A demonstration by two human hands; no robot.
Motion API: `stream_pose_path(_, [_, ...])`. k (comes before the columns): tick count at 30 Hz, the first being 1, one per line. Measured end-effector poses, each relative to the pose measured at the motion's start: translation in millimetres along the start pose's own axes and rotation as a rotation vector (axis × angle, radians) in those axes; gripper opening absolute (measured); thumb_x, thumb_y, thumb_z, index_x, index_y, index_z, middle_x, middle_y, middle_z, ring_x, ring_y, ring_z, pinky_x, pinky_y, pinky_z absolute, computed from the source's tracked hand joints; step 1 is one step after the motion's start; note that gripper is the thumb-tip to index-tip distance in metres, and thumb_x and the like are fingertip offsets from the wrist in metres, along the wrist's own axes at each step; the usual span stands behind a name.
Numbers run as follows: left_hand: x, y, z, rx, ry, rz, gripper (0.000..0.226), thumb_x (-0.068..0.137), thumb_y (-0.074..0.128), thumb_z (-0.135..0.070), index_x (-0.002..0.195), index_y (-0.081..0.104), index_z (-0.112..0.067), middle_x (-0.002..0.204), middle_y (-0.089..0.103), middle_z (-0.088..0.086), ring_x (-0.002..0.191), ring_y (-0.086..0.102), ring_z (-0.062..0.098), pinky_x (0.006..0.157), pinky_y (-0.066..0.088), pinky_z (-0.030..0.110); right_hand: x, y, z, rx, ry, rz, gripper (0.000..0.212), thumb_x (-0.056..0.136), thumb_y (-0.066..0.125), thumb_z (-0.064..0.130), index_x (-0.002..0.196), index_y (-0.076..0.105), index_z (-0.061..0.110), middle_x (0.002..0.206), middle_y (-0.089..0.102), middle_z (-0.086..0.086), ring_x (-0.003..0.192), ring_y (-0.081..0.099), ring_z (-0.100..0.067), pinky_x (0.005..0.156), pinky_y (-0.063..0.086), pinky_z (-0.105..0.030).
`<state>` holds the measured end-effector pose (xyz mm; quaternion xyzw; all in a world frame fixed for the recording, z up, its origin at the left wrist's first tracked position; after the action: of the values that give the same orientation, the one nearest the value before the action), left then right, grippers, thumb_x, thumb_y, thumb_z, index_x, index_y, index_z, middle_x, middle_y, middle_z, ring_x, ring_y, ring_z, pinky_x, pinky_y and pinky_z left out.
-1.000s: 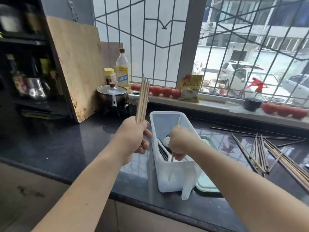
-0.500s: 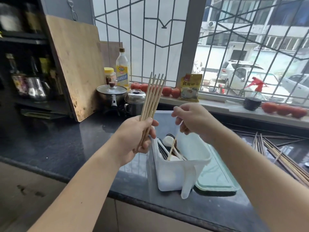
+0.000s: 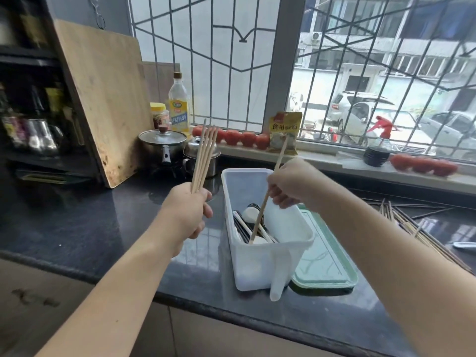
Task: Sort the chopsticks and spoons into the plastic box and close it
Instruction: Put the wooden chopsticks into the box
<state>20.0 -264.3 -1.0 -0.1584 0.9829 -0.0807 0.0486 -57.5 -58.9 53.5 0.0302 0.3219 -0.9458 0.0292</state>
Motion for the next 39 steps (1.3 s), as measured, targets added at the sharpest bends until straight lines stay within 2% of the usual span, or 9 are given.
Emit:
stream_pose_path(5, [-3.0,9.1,-7.7,-0.043,0.019,0.081,0.023,0.109,0.043,-0.023,0.108,0.062,-0.01,0.08,0.055,0.01,0.043,0.037,0.011,0.038,0.03,0.022,21.5,72.4,-32.1,-0.144,0.233,0.249,0.035,0.098,0.037,0.001,0.068,0.054,-0.002,0.047,0.055,-0.015,0.029,0.05,-0.019,0.035,0.045,-0.02])
stream_pose_path(9, [-7.5,11.7,-9.8,-0.031,0.023,0.133,0.024,0.109,0.043,-0.023,0.11,0.062,-0.009,0.081,0.055,0.011,0.042,0.036,0.012,0.039,0.03,0.023,36.3,92.1,-48.6,-0.292,0.359,0.362,0.036,0.101,0.034,0.004,0.074,0.057,-0.003,0.049,0.06,-0.012,0.044,0.059,-0.019,0.049,0.055,-0.028])
stream_pose_path(15, [-10.6,10.2,-8.8,-0.097,0.023,0.128,0.021,0.109,0.041,-0.023,0.113,0.059,-0.012,0.072,0.055,0.009,0.041,0.034,0.013,0.039,0.027,0.023,22.0,61.6,-22.1,-0.427,0.067,0.237,0.026,0.096,0.047,0.005,0.075,0.061,0.001,0.068,0.066,-0.014,0.055,0.065,-0.025,0.052,0.057,-0.032])
stream_pose_path(20, [-12.7,11.8,-15.0,-0.219,0.08,0.154,0.016,0.109,0.038,-0.017,0.113,0.051,-0.008,0.065,0.054,0.006,0.043,0.028,0.015,0.046,0.019,0.026,-4.4,12.7,23.7,-0.074,-0.231,0.03,0.032,0.101,0.051,0.018,0.085,0.071,-0.001,0.068,0.071,-0.01,0.049,0.061,-0.016,0.044,0.05,-0.022])
stream_pose_path(24, [-17.0,23.7,-28.4,-0.263,0.125,0.298,0.014,0.11,0.043,-0.018,0.11,0.054,-0.01,0.065,0.055,0.005,0.041,0.03,0.014,0.044,0.017,0.025,-32.0,9.8,39.6,0.228,-0.288,0.225,0.033,0.103,0.055,0.037,0.096,0.074,0.012,0.081,0.071,-0.006,0.054,0.06,-0.015,0.051,0.051,-0.026])
stream_pose_path(28, [-21.2,30.8,-31.0,-0.246,0.11,0.382,0.016,0.11,0.044,-0.023,0.106,0.054,-0.011,0.068,0.057,0.008,0.04,0.034,0.015,0.039,0.021,0.022,-39.0,12.4,37.3,0.285,-0.326,0.209,0.027,0.104,0.055,0.026,0.092,0.073,0.01,0.076,0.069,-0.008,0.058,0.06,-0.018,0.053,0.051,-0.026])
stream_pose_path(31, [-16.9,23.3,-21.0,-0.182,0.085,0.243,0.019,0.111,0.041,-0.021,0.105,0.055,-0.01,0.069,0.057,0.009,0.04,0.033,0.014,0.038,0.026,0.022,-28.1,-7.3,30.9,0.471,-0.24,-0.011,0.026,0.107,0.047,0.02,0.093,0.064,0.005,0.073,0.066,-0.011,0.055,0.063,-0.018,0.051,0.052,-0.027])
stream_pose_path(34, [-9.0,12.3,-9.5,-0.149,0.083,0.096,0.02,0.111,0.04,-0.021,0.102,0.055,-0.011,0.067,0.051,0.006,0.04,0.028,0.01,0.039,0.024,0.023,-11.1,-18.8,20.9,0.233,-0.181,-0.166,0.027,0.106,0.048,0.017,0.095,0.064,-0.002,0.069,0.069,-0.016,0.048,0.065,-0.018,0.046,0.053,-0.025])
stream_pose_path(39, [-8.5,14.3,-12.1,-0.203,0.055,0.091,0.021,0.109,0.041,-0.02,0.104,0.058,-0.009,0.065,0.043,0.003,0.04,0.023,0.01,0.038,0.019,0.022,1.1,45.4,-15.2,-0.361,0.046,0.189,0.035,0.101,0.044,0.002,0.073,0.064,-0.003,0.06,0.068,-0.013,0.049,0.068,-0.021,0.053,0.06,-0.028])
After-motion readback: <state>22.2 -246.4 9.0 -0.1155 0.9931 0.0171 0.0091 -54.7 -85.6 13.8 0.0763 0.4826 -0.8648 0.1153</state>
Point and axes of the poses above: each hand's wrist, its own x-axis towards the middle knuckle, its own y-axis out of the palm, z = x × y, the point moved 4 cm from there along x, towards the middle knuckle
